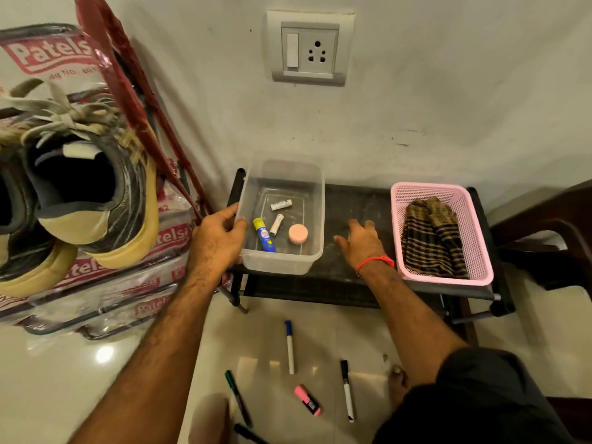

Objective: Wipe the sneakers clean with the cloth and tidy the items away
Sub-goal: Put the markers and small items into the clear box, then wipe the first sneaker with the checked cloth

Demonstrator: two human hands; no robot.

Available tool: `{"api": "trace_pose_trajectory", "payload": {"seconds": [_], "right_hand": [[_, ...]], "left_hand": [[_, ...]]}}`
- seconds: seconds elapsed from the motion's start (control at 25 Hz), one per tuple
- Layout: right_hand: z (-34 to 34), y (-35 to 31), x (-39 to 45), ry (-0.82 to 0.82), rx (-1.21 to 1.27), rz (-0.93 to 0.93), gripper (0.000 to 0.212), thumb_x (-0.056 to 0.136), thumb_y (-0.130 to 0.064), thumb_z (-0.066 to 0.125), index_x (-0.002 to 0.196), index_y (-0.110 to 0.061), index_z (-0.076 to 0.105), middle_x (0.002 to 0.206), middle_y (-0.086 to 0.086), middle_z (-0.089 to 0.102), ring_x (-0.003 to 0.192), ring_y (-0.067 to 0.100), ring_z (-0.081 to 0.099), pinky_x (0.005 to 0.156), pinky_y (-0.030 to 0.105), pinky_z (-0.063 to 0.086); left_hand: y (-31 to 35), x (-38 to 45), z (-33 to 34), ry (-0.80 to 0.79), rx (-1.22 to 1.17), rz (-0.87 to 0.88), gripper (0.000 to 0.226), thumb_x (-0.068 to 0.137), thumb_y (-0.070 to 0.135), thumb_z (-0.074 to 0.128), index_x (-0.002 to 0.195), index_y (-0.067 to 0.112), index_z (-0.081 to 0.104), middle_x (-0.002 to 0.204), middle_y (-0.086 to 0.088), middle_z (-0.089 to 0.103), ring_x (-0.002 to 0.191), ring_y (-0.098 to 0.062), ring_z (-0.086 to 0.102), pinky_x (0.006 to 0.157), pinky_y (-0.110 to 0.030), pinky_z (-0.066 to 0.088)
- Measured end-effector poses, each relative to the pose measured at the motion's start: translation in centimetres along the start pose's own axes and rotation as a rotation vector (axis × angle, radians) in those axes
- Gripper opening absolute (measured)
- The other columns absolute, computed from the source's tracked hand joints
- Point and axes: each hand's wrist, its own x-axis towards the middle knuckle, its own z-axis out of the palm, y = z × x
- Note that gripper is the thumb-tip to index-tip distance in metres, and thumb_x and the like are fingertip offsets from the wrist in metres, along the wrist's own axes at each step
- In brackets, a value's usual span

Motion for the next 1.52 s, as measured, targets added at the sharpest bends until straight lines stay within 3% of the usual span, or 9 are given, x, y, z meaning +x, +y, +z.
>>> {"api": "trace_pose_trajectory", "payload": {"seconds": [0.16,0.36,0.64,0.84,0.92,1.04,1.16,1.4,1.52], "right_hand": [[0.1,0.1,0.4,0.1,0.068,-0.041,0.019,0.09,-0.009,0.065,0.108,-0.007,0.065,0.117,0.019,0.056,0.101,0.034,0.061,0.092,0.036,0.049],[-6.2,-5.7,-0.1,0.397,0.555,-0.19,0.017,0.088,-0.014,0.071,0.105,-0.016,0.068,0.094,-0.002,0.068,0.077,0.006,0.062,0.076,0.02,0.055],[-4.1,-11.3,-3.2,0.004,0.257,-0.416,0.024,0.088,-0.02,0.073,0.111,-0.017,0.067,0.109,0.0,0.064,0.088,0.01,0.059,0.075,0.01,0.043],[-5.8,-10.0,-2.9,0.134,0.215,-0.406,0.027,0.091,-0.019,0.069,0.118,-0.014,0.065,0.116,0.004,0.062,0.094,0.008,0.054,0.087,0.017,0.044],[-6.7,-8.3,-2.8,0.198,0.188,-0.284,0.037,0.091,-0.02,0.068,0.127,-0.014,0.06,0.126,0.008,0.057,0.108,0.017,0.055,0.1,0.027,0.046],[-6.9,-6.0,-3.7,0.085,0.184,-0.057,0.059,0.091,-0.013,0.067,0.145,-0.018,0.043,0.14,0.013,0.048,0.129,0.031,0.047,0.108,0.038,0.04],[-7.4,-4.4,-4.3,0.078,0.187,-0.033,0.063,0.09,0.001,0.063,0.147,-0.015,0.041,0.137,0.015,0.052,0.127,0.033,0.05,0.105,0.041,0.044],[-9.2,-2.0,-4.0,0.094,0.184,0.007,0.063,0.092,-0.001,0.062,0.149,-0.019,0.041,0.139,0.01,0.057,0.127,0.029,0.054,0.108,0.041,0.041],[-9.2,-1.8,-4.4,0.074,0.235,-0.044,0.056,0.095,-0.008,0.06,0.147,-0.017,0.043,0.139,0.01,0.057,0.128,0.028,0.053,0.108,0.04,0.041]], "left_hand": [[-0.3,0.0,0.0,-0.029,0.003,0.004,0.042,0.101,0.026,0.058,0.142,0.033,0.056,0.102,0.015,0.069,0.067,-0.013,0.068,0.046,-0.024,0.054],[-0.1,-0.4,0.4,-0.047,0.036,-0.006,0.049,0.102,0.026,0.057,0.149,0.028,0.047,0.112,0.012,0.061,0.06,-0.014,0.067,0.046,-0.024,0.055],[0.1,-1.0,0.9,-0.085,0.033,0.004,0.052,0.101,0.026,0.059,0.151,0.029,0.044,0.132,-0.001,0.064,0.059,-0.017,0.071,0.043,-0.022,0.054],[0.4,-1.3,1.0,-0.097,-0.001,-0.009,0.051,0.101,0.022,0.058,0.151,0.028,0.044,0.092,0.019,0.061,0.056,-0.016,0.068,0.041,-0.02,0.051],[0.5,-1.5,1.2,-0.116,-0.017,0.001,0.051,0.102,0.021,0.057,0.15,0.027,0.045,0.093,0.022,0.057,0.055,-0.016,0.067,0.041,-0.021,0.051],[1.2,-2.3,2.0,-0.163,-0.025,0.033,0.05,0.102,0.02,0.056,0.149,0.031,0.045,0.09,0.027,0.053,0.061,-0.019,0.069,0.051,-0.03,0.059],[2.3,-3.5,3.0,-0.241,-0.073,0.021,0.051,0.102,0.025,0.057,0.151,0.032,0.043,0.104,0.02,0.06,0.063,-0.016,0.067,0.058,-0.031,0.061],[3.1,-5.0,5.2,-0.342,-0.135,0.048,0.058,0.1,0.035,0.059,0.154,0.036,0.036,0.127,0.004,0.062,0.071,-0.013,0.067,0.065,-0.032,0.064],[3.0,-4.9,5.5,-0.308,-0.116,0.032,0.065,0.096,0.046,0.061,0.154,0.035,0.035,0.135,-0.003,0.061,0.093,-0.02,0.069,0.074,-0.039,0.064]]}}
